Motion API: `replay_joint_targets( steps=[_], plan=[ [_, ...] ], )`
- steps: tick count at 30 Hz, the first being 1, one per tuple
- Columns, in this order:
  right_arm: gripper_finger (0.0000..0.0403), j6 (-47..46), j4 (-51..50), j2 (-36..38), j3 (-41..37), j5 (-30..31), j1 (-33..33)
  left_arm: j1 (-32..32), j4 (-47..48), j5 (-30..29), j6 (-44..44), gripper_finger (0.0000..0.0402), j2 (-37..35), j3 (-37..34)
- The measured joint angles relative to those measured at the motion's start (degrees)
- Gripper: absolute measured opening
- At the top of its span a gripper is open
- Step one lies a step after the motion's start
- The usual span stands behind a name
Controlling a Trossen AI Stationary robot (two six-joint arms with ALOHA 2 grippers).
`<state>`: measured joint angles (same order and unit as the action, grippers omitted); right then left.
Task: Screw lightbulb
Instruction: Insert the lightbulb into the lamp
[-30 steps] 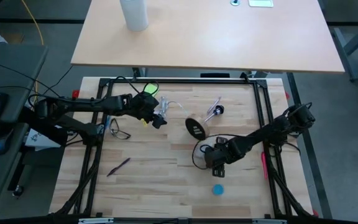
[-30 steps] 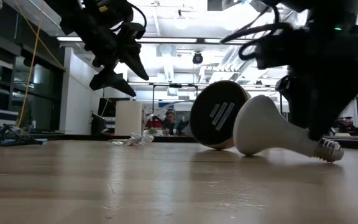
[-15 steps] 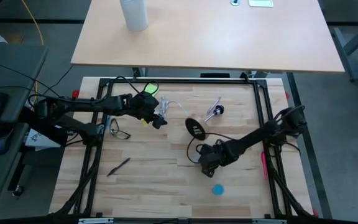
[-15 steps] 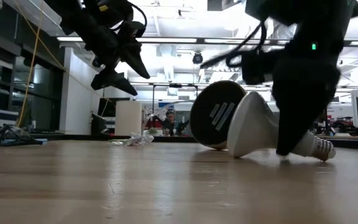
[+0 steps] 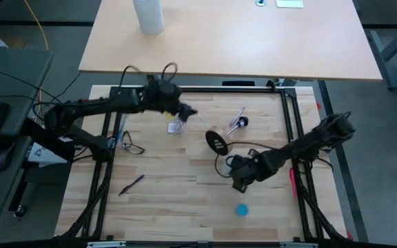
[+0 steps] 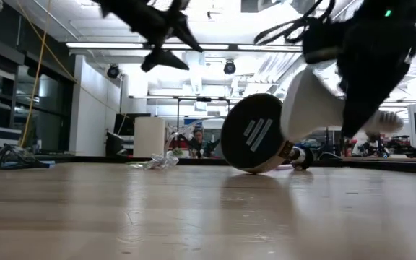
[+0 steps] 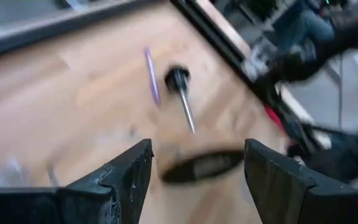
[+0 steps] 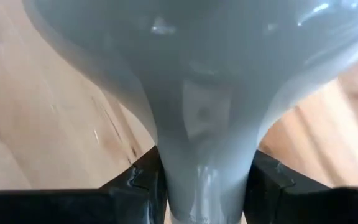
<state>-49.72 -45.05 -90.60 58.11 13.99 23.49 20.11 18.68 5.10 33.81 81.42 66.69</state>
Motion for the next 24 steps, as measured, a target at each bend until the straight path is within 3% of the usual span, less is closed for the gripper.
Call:
replay_joint_targets(
  steps=[4,11,17,24],
  plan=[
    [0.0139,-0.83,-6.81,7.15,0.00,1.03,0.61,2.72,6.57,3.97,-2.52,0.0232,11.70,12.83],
    [0.0139,-0.81,-13.94,19.13,0.00,4.69,1.81,2.33,25.12,10.14,-7.89,0.0231,36.59,43.15],
    [0.0139,0.22,-17.02,26.80,0.00,9.58,1.79,0.79,40.21,10.97,-9.93,0.0231,54.33,68.28],
    [0.0139,2.17,-17.32,31.38,0.00,12.40,1.70,-1.76,36.31,12.16,-6.31,0.0231,55.30,60.58]
  ],
)
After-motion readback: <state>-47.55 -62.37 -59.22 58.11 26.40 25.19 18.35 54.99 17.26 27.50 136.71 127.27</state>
